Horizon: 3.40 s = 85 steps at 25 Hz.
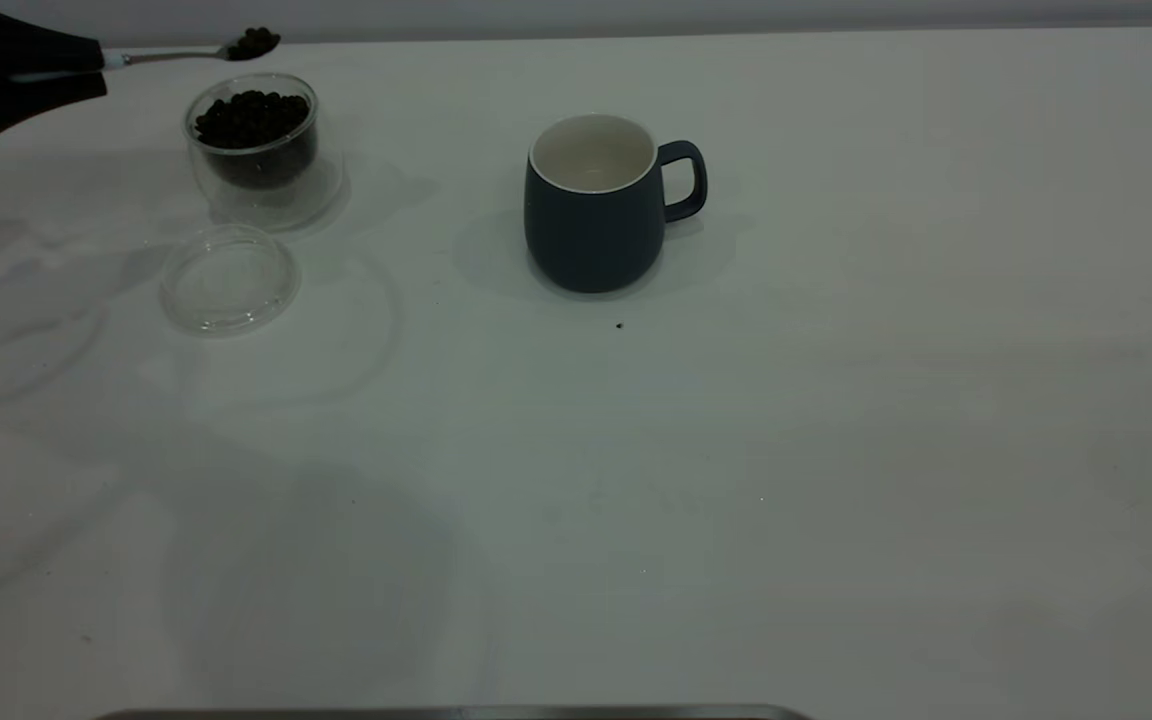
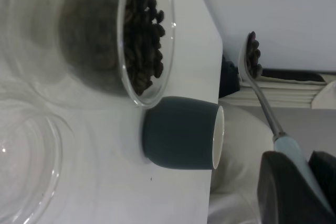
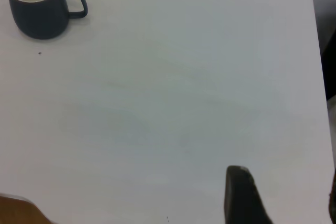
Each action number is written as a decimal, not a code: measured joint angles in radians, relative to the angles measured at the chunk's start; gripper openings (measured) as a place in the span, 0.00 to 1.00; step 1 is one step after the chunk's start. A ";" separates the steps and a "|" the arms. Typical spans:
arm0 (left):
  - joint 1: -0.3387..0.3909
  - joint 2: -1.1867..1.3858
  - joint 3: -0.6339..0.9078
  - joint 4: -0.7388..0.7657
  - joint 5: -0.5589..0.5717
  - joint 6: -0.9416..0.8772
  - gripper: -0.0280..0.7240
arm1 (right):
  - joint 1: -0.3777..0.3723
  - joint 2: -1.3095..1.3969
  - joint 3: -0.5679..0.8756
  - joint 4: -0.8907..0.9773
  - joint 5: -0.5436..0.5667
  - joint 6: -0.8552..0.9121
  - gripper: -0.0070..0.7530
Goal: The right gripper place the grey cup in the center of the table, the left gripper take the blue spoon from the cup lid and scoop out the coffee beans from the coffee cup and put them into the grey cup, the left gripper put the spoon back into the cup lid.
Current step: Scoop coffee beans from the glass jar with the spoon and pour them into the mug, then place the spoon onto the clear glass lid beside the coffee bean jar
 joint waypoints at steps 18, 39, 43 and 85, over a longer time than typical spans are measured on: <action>-0.106 0.000 -0.001 0.045 0.004 0.000 0.20 | 0.000 0.000 0.000 0.000 0.000 0.000 0.49; -0.339 0.000 -0.001 0.019 0.007 0.055 0.20 | 0.000 0.000 0.000 0.000 0.000 0.000 0.49; -0.371 0.000 -0.001 0.004 -0.022 0.098 0.20 | 0.000 0.000 0.000 0.000 0.000 0.000 0.49; -0.237 -0.202 -0.001 0.169 -0.022 0.287 0.20 | 0.000 0.000 0.000 -0.002 0.000 0.000 0.49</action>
